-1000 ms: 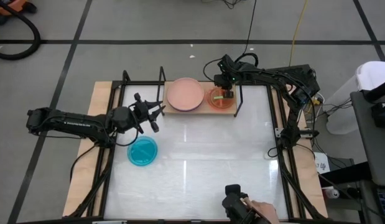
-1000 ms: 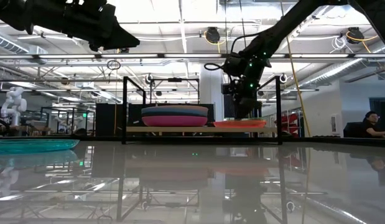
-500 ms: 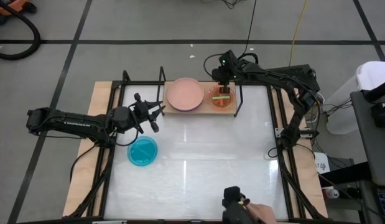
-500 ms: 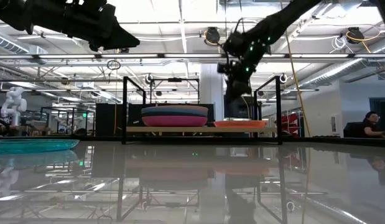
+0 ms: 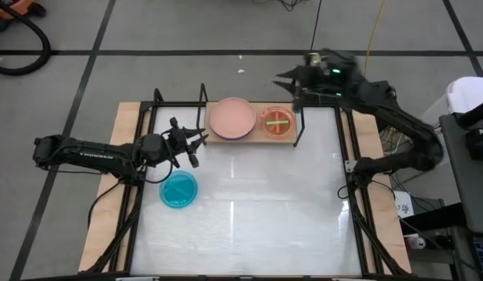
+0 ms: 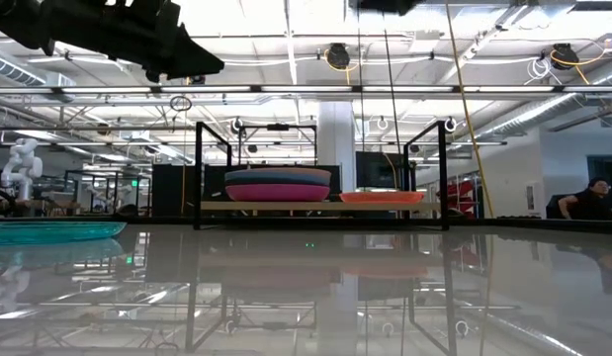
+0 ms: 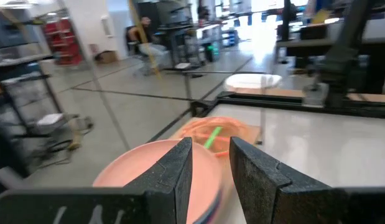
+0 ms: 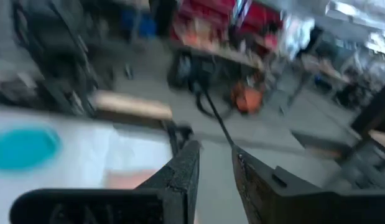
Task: Place and stack plates onto a shelf
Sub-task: Stack the blue transparent plate on top of the green transparent plate on the shelf
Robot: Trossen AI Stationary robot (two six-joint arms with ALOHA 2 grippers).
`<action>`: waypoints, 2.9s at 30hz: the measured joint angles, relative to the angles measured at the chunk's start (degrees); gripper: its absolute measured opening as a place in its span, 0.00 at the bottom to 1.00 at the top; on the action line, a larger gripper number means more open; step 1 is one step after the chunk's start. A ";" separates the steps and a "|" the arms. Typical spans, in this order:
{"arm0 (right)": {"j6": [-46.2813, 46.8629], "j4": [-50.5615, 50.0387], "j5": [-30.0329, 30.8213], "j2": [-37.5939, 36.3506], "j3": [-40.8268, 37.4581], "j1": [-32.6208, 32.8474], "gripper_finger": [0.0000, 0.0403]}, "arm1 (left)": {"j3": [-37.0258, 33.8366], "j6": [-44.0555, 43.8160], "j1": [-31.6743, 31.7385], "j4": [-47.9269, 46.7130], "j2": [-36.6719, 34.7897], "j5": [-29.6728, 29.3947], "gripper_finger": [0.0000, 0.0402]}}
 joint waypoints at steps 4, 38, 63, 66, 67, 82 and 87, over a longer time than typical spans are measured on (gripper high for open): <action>3.22 0.12 -2.11 -7.58 -4.94 3.36 0.18 | 0.00 -0.08 -0.02 -0.01 0.01 5.46 0.28; 10.46 48.68 2.61 -28.91 -53.74 22.81 0.19 | 20.55 -26.20 -15.05 -70.85 23.65 26.55 0.28; 11.99 48.40 4.14 -28.91 -53.74 24.58 0.19 | 36.20 -56.34 -33.40 -88.03 47.83 20.89 0.28; 11.99 47.95 4.16 -28.91 -53.74 24.58 0.19 | 36.20 -56.25 -33.38 -88.78 47.60 20.99 0.28; 11.99 47.82 4.16 -28.91 -53.74 24.58 0.19 | 36.20 -56.15 -33.38 -88.72 47.53 21.06 0.28; 11.97 44.62 9.88 -28.89 -53.74 24.58 0.19 | 33.92 -59.56 -34.88 -80.36 46.37 22.47 0.28; 11.97 44.76 9.99 -28.89 -53.74 24.58 0.19 | 31.88 -61.02 -34.88 -80.83 46.37 22.37 0.28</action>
